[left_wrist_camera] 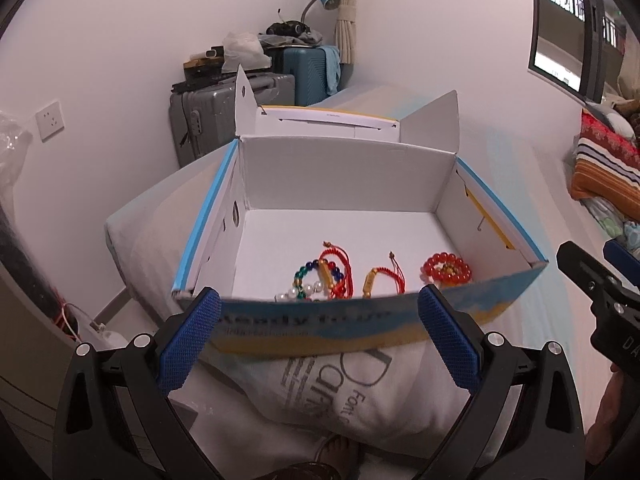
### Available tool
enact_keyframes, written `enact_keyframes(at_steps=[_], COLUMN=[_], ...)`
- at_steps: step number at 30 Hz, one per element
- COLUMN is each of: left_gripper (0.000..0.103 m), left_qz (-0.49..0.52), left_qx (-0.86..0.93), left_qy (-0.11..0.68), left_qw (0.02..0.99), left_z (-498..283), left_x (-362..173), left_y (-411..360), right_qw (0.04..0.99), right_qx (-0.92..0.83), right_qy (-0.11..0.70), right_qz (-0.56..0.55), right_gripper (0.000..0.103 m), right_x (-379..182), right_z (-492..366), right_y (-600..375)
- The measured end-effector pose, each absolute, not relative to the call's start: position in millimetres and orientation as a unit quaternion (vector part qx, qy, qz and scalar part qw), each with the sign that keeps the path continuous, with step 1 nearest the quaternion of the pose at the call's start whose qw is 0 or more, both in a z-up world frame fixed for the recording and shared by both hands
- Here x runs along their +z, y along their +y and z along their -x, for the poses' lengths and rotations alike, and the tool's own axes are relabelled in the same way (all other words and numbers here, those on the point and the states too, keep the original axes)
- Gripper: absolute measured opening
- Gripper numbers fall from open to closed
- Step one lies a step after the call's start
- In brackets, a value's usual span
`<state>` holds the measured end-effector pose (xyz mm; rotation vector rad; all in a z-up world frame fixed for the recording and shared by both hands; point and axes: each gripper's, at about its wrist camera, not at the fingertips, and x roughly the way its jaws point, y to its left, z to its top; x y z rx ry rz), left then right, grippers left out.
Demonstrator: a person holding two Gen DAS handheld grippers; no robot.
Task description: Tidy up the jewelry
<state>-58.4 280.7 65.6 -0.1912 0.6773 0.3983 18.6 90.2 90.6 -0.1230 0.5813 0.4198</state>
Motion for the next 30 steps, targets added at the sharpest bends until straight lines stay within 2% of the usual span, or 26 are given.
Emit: enact_keyframes(at_steps=[30], left_gripper=[0.097], left_qz=[0.084], left_qx=[0.184], left_qy=[0.335], left_qw=[0.92], left_z=[57.8], left_x=[61.3], left_y=[272.4], right_qw=[0.931], right_qx=[0.208], right_qy=[0.293], right_qz=[0.067], right_gripper=[0.095], right_x=[81.2], right_z=[-15.9], right_y=[92.6])
